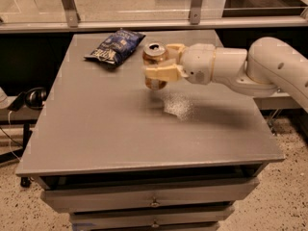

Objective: Move orange can near blue chip bag

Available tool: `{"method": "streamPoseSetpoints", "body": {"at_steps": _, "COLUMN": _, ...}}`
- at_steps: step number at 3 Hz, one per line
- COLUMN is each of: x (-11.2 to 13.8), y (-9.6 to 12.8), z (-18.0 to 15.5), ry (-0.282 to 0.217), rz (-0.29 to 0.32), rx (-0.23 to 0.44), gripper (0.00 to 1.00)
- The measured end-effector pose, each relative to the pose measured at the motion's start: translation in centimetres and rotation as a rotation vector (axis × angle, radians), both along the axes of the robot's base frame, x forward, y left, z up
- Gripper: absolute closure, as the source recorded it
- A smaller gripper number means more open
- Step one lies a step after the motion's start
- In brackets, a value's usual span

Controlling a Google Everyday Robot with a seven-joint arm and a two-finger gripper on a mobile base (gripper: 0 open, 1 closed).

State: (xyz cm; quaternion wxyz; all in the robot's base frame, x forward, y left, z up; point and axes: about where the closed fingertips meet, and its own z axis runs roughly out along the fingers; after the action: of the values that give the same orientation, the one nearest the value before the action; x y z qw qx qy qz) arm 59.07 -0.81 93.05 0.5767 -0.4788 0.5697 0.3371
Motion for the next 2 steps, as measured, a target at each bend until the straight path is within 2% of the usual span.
{"method": "streamPoseSetpoints", "body": {"at_steps": 1, "x": 6.0, "y": 2.0, "z": 1.5, "ry": -0.039, "rz": -0.028, "rx": 0.021, "gripper": 1.00}}
{"method": "streamPoseSetpoints", "body": {"at_steps": 2, "x": 12.5, "y": 3.7, "z": 2.4, "ry": -0.066, "rz": -0.047, "rx": -0.017, "gripper": 1.00}}
